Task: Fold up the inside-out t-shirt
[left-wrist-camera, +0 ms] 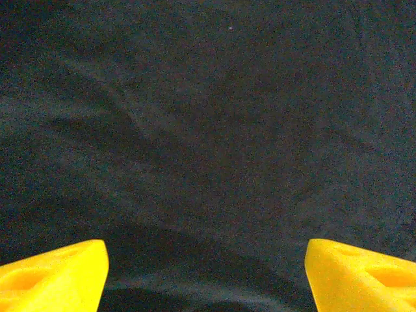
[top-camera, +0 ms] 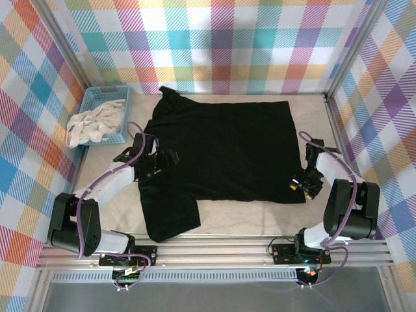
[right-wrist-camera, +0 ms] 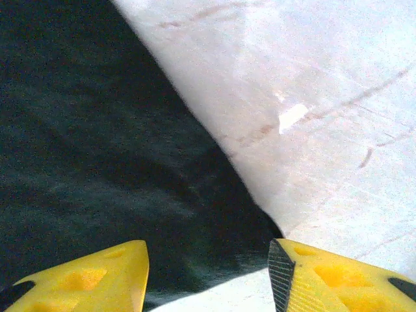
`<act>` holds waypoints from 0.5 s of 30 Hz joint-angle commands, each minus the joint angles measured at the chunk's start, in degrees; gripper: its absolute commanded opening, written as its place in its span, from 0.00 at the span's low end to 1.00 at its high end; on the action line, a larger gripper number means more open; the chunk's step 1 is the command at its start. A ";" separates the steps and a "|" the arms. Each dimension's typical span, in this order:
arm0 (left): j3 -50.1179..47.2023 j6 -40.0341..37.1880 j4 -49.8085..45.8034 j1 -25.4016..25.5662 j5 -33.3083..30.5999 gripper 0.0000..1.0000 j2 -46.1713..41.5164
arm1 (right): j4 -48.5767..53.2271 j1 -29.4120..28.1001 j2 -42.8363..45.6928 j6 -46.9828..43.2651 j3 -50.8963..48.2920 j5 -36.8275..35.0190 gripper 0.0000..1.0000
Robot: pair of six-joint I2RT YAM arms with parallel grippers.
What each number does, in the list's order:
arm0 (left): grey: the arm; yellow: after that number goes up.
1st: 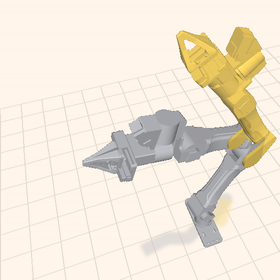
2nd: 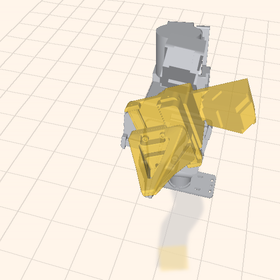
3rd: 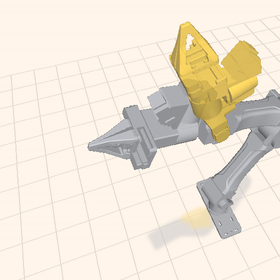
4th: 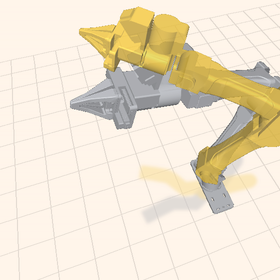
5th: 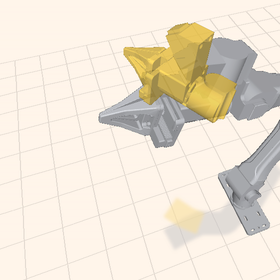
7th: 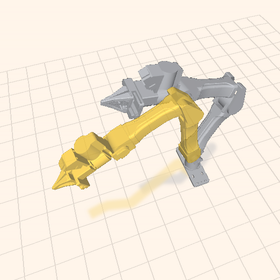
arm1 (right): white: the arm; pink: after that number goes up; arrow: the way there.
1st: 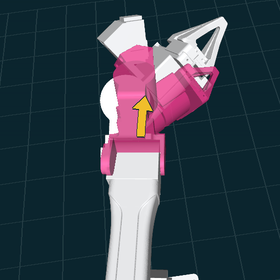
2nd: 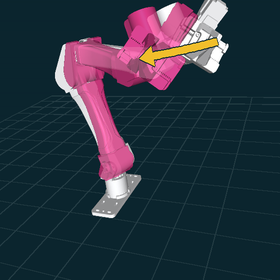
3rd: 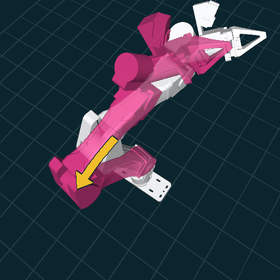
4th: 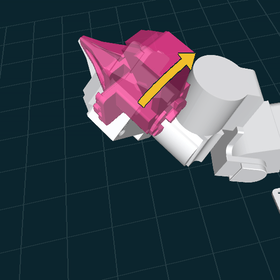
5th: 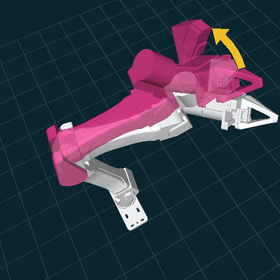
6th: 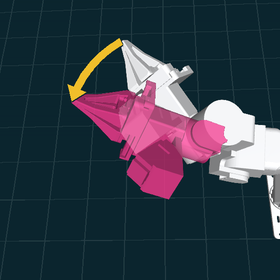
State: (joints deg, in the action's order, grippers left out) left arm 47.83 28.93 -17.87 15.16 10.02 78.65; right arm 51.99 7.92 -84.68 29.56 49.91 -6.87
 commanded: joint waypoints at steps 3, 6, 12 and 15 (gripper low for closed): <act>1.19 -0.89 0.10 0.31 -0.10 0.80 -0.25 | 2.37 1.90 0.09 0.34 -1.98 -1.14 0.53; 1.04 -0.95 0.29 0.31 -0.11 0.80 -0.36 | -0.28 1.90 -1.70 0.38 -3.21 0.10 0.49; 1.07 -1.16 -1.09 0.31 -0.84 0.80 -1.21 | -5.40 1.86 -4.94 0.60 -4.87 3.75 0.34; 1.26 -1.21 -2.50 0.31 -1.13 0.80 -1.73 | -6.69 1.87 -5.40 -0.06 -4.35 3.02 0.26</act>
State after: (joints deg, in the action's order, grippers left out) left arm 47.83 28.71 -18.22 15.16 9.80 78.56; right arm 48.51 9.67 -88.53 29.41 46.09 -4.21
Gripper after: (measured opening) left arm 0.797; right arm 0.276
